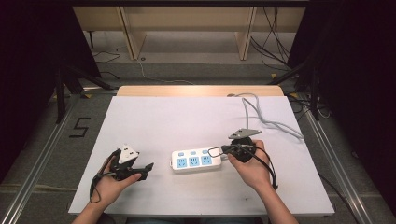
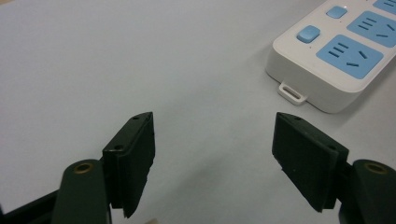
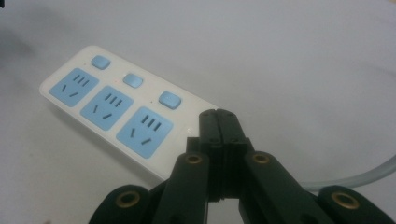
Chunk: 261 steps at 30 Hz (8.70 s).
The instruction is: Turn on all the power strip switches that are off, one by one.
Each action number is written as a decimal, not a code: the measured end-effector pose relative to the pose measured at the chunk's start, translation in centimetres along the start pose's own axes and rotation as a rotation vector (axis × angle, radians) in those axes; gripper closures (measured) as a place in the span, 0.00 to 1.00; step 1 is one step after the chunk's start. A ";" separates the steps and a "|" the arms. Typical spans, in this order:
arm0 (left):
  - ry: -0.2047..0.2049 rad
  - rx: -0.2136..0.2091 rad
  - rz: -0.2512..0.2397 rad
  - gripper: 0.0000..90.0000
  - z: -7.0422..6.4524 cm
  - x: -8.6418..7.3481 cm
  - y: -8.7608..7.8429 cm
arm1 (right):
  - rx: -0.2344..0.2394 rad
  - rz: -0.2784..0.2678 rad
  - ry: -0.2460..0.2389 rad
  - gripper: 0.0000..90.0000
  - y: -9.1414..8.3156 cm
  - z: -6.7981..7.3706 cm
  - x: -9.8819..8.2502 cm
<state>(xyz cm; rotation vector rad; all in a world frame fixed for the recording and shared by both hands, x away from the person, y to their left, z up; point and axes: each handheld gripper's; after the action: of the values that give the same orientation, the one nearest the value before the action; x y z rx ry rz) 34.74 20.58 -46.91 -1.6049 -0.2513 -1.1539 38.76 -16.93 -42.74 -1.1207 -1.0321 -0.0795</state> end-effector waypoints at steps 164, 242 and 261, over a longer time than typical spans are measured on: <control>0.017 -0.016 0.013 0.33 -0.3 -0.4 -0.4 | 0.082 0.239 -0.108 1.00 7.6 6.8 8.6; 0.024 -0.021 0.013 0.33 -0.4 -0.4 -0.4 | 0.080 0.407 -0.154 1.00 11.4 9.5 9.4; 0.026 -0.022 0.018 0.33 -0.4 -0.4 -0.4 | 0.071 0.414 -0.150 1.00 11.5 9.6 9.3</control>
<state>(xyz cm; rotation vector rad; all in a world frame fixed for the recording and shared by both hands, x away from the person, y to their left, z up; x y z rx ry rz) 34.06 20.48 -46.98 -1.6073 -0.2067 -1.1667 43.86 -0.08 -43.73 -1.2677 -0.9069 0.3741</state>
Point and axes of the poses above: each handheld gripper's, and its own axes: y roughly forward along the jaws, x roughly out of its top, z roughly to its left, and after that the axes turned 1 degree about x, right-handed
